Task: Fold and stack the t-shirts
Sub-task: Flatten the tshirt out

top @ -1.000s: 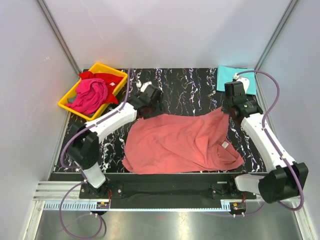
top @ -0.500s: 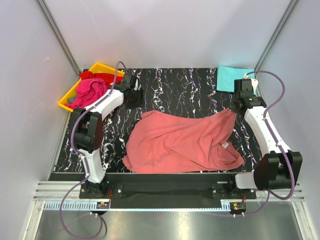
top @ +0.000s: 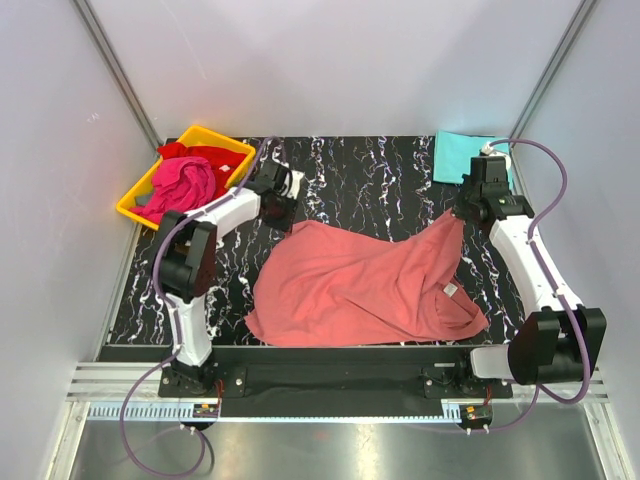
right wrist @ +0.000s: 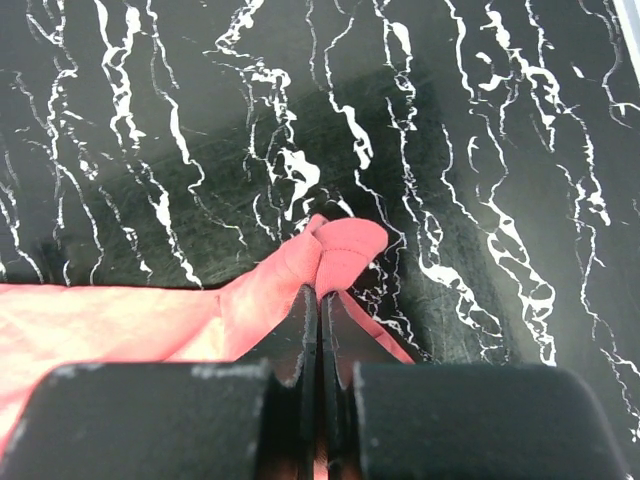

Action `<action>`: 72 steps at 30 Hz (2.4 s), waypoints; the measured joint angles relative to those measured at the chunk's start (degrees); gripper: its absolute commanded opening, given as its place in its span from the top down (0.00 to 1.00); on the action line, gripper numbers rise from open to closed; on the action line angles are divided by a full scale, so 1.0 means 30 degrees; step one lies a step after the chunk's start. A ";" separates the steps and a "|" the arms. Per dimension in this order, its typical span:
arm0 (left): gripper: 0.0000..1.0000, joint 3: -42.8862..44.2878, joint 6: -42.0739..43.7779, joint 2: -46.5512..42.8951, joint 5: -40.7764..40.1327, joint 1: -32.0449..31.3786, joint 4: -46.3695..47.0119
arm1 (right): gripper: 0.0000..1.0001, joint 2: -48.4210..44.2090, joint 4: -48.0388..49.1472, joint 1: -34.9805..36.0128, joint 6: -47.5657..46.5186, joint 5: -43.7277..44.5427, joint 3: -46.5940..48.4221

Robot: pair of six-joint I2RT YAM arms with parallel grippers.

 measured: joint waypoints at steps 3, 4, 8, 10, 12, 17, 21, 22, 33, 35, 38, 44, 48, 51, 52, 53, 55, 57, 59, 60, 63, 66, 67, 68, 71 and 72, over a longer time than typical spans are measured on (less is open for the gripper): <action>0.80 -0.0175 0.0437 0.0641 -0.0102 -0.0590 -0.0044 | 1.00 -0.0117 0.0058 0.0000 0.0000 -0.0168 -0.0073; 0.81 -0.0379 0.0532 0.0656 -0.0153 -0.0867 -0.0044 | 1.00 -0.0138 0.0066 0.0000 -0.0007 -0.0175 -0.0073; 0.77 -0.0750 0.0539 0.0583 -0.0794 -0.1953 -0.0022 | 1.00 -0.0146 0.0073 0.0000 0.0000 -0.0357 -0.0080; 0.67 -0.1020 0.0386 0.0372 -0.1574 -0.2521 0.0175 | 1.00 -0.0146 0.0080 0.0000 0.0000 -0.0503 -0.0080; 0.63 -0.1617 0.0066 0.0029 -0.2419 -0.2900 0.0546 | 1.00 -0.0146 0.0087 0.0000 0.0000 -0.0590 -0.0080; 0.55 -0.2062 -0.0306 -0.0321 -0.3555 -0.3257 0.0838 | 1.00 -0.0153 0.0109 0.0000 -0.0007 -0.0641 -0.0080; 0.50 -0.1719 -0.0146 -0.0321 -0.3650 -0.2310 0.0699 | 1.00 -0.0153 0.0153 0.0000 -0.0007 -0.0656 -0.0080; 0.50 -0.1545 -0.0080 -0.0321 -0.3475 -0.1923 0.0692 | 1.00 -0.0153 0.0175 0.0000 -0.0007 -0.0656 -0.0080; 0.51 -0.0481 0.2441 -0.0087 -0.1137 -0.0495 0.0372 | 1.00 -0.0153 0.0488 0.0000 -0.0007 -0.1180 -0.0080; 0.51 -0.0481 0.2790 0.0066 -0.0597 -0.0597 0.0379 | 1.00 -0.0153 0.0495 0.0000 -0.0007 -0.1282 -0.0080; 0.52 -0.0466 0.3140 0.0350 -0.0160 -0.0605 0.0393 | 1.00 -0.0153 0.0510 0.0000 -0.0007 -0.1319 -0.0080; 0.52 0.0736 0.3563 0.1661 0.0000 -0.0532 -0.0044 | 1.00 -0.0153 0.0561 0.0000 -0.0015 -0.1574 -0.0080; 0.77 0.1472 0.3781 0.2055 0.0131 -0.0510 -0.0299 | 1.00 -0.0153 0.0590 0.0000 -0.0015 -0.1632 -0.0080; 0.97 0.1719 0.3898 0.2339 0.0262 -0.0510 -0.0452 | 1.00 -0.0153 0.0641 0.0000 -0.0022 -0.1632 -0.0080; 1.00 0.1734 0.3971 0.2339 0.0299 -0.0510 -0.0532 | 1.00 -0.0153 0.0641 0.0000 -0.0022 -0.1632 -0.0080; 1.00 0.1785 0.3942 0.2331 0.0299 -0.0510 -0.0612 | 1.00 -0.0153 0.0641 0.0000 -0.0022 -0.1632 -0.0080; 1.00 0.2076 0.3891 0.2324 0.0044 -0.0510 -0.1078 | 1.00 -0.0153 0.0619 0.0000 -0.0022 -0.1632 -0.0058; 1.00 0.2645 0.3701 0.2186 -0.0634 -0.0517 -0.1792 | 1.00 -0.0153 0.0444 0.0000 -0.0022 -0.1647 0.0175; 1.00 0.3752 0.3468 0.1785 -0.1938 -0.0546 -0.2616 | 1.00 -0.0211 0.0335 0.0000 -0.0036 -0.1668 0.0874; 1.00 0.4408 0.3330 0.1275 -0.2710 -0.0532 -0.2871 | 1.00 -0.0313 0.0372 0.0000 -0.0036 -0.1698 0.1392; 1.00 0.6244 0.3220 -0.0962 -0.4561 -0.0510 -0.3315 | 1.00 -0.0889 0.0605 0.0000 -0.0138 -0.1982 0.3628; 1.00 0.8597 0.3235 -0.3934 -0.5996 -0.0510 -0.3577 | 1.00 -0.1523 0.1603 0.0000 -0.0459 -0.2674 0.6025; 1.00 0.9530 0.3228 -0.4881 -0.6448 -0.0510 -0.3730 | 1.00 -0.1887 0.2062 0.0000 -0.0590 -0.3024 0.6579; 1.00 1.0360 0.3228 -0.5778 -0.6900 -0.0510 -0.3752 | 1.00 -0.2310 0.2441 0.0000 -0.0765 -0.3344 0.7002; 1.00 1.1999 0.3191 -0.8276 -0.8153 -0.0656 -0.3942 | 1.00 -0.3570 0.3045 0.0000 -0.1268 -0.4277 0.7934; 1.00 1.2116 0.3184 -0.8925 -0.8473 -0.0801 -0.4014 | 1.00 -0.3978 0.3038 0.0000 -0.1428 -0.4670 0.8349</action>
